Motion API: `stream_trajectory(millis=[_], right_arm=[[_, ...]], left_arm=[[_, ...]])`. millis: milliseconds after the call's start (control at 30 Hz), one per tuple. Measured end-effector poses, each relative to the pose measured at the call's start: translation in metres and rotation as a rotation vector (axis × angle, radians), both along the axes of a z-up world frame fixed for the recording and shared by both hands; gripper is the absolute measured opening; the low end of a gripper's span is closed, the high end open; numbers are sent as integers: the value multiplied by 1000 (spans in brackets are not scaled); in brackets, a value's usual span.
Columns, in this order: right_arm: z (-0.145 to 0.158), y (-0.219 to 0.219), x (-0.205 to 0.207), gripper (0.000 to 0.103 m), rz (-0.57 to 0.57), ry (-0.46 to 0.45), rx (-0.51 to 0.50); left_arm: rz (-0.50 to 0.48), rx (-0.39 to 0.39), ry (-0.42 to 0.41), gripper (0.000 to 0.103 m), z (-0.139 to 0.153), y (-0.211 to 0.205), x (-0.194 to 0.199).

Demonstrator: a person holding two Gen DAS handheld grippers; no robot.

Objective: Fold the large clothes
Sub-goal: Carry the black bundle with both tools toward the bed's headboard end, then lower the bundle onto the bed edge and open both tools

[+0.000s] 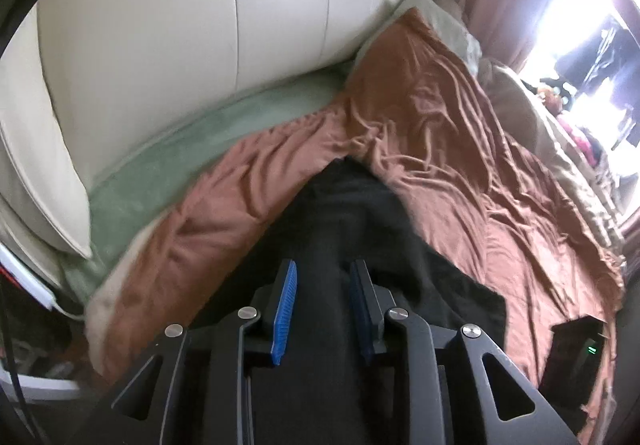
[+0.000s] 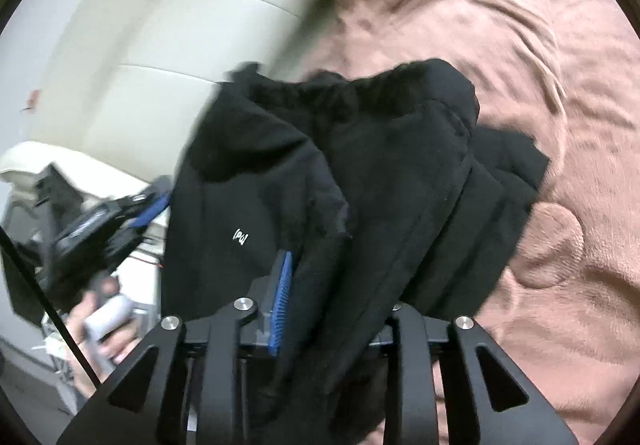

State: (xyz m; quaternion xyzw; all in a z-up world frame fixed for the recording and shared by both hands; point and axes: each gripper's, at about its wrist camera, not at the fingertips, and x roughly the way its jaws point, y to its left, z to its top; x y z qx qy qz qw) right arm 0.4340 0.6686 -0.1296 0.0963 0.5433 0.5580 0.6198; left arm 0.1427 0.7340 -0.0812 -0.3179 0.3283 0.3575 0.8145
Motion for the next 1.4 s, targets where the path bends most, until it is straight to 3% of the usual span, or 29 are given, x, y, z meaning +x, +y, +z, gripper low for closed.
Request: stream_trajectory(millis=[67,133,267,367,567,733,833,1000,1167,1400], right_arm=[[-1,2,-1,56,-18,-13,-4],[5,-3,-6,62,-43,-67,-23],[14,-10,-12,62,-72,-96,-41],[32,-16,-30,62,-80,-212,-69],[64,-26,-62,62,-100,-349,-111],[88,-37,-87,62,-98,-424,-67],[94,-41,-105,62,-70,-408,-15],[82,-40,-138,62,40,-392,13],[41,-34,-155,62,128,-370,-53],[22,-55,-163,62,154,-372,-87]], left_arm=[[-3,-15,-3,32,-5,-9,-11],[-14,4,18,32,-8,-26,-23],[-29,4,2,33,-11,-52,-43],[-41,23,4,33,-13,-70,-56],[-39,43,18,33,-16,-94,-75],[-27,30,10,34,-18,-104,-88],[-24,32,24,34,-20,-110,-91],[-7,16,30,38,-36,-118,-99],[13,-12,33,41,-55,-133,-107],[23,-47,29,42,-61,-159,-117]])
